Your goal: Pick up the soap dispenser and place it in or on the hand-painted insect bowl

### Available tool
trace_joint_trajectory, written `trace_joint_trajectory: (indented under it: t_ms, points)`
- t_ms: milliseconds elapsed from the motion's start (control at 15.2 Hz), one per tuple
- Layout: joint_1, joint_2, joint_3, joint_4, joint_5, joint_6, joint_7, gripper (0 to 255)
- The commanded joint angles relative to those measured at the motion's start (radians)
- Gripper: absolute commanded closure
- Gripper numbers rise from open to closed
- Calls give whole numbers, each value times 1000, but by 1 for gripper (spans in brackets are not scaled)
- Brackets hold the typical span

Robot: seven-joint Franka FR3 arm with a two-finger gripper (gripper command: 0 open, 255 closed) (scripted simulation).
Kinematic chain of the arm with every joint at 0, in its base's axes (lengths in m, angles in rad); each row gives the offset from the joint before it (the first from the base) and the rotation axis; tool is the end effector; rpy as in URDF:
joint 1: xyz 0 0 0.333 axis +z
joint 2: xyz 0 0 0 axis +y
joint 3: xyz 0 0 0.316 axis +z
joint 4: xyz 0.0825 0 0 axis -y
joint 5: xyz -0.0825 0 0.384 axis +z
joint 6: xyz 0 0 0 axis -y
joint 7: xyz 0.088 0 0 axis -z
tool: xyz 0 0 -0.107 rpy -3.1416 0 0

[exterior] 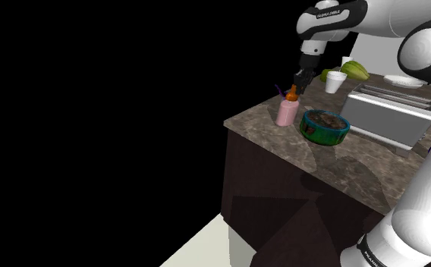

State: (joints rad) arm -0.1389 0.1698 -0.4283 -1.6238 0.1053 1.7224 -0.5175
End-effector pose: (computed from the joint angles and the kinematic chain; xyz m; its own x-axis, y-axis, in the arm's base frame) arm 0.5242 -0.3028 0.5216 0.9974 -0.0640 -0.0321 -0.0658 -0.9963 -0.0560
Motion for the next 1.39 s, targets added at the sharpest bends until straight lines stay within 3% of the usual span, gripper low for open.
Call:
trace_joint_trajectory:
  t_ms: [0,1320]
  points:
    - [-1,1,-1,23,0,-22,0,255]
    - [-37,75,-10,392,31,-323,-4,255]
